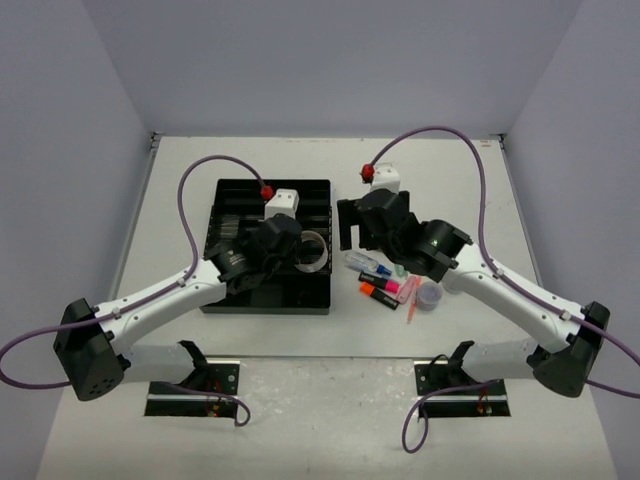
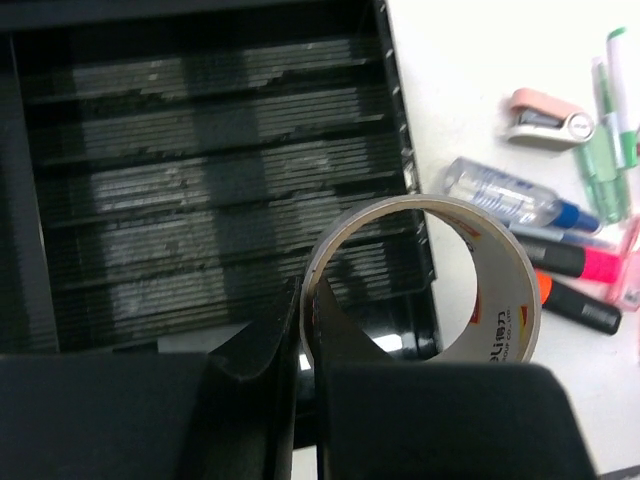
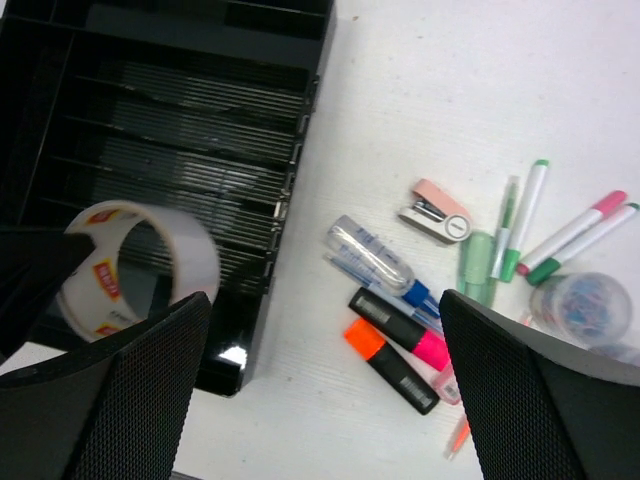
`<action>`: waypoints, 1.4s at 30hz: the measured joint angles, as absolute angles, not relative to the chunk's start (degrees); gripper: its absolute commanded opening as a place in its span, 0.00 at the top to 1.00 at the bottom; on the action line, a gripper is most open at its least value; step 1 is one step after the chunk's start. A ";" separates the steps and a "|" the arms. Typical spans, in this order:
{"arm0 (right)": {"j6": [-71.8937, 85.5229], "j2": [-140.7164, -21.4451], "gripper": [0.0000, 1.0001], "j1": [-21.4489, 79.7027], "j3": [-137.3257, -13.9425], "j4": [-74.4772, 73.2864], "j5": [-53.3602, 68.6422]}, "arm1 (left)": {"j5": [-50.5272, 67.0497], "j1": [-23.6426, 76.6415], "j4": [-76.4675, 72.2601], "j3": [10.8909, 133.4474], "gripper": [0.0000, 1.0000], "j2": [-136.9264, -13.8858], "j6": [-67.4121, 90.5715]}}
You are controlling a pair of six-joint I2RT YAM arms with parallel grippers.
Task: Sort the stationery into containers
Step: Place the stationery in the storage box.
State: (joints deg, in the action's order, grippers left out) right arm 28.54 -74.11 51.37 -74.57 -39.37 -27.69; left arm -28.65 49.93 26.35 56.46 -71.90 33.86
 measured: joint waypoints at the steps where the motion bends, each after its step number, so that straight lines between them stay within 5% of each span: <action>1: 28.55 -72.82 0.01 51.37 -73.89 -39.79 -28.52 | -28.56 49.93 26.85 55.42 1.00 -70.88 34.27; 14: 28.58 -63.62 0.01 50.87 -68.90 -41.27 -35.08 | -28.05 49.93 32.55 40.38 1.00 -59.41 43.91; 42: 28.67 -65.36 0.01 50.83 -67.46 -41.71 -35.55 | -34.22 49.88 33.36 36.69 1.00 -65.52 48.97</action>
State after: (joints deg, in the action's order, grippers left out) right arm 28.67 -65.36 50.83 -67.46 -41.71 -35.55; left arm -34.22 49.88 33.36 36.69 -65.52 48.97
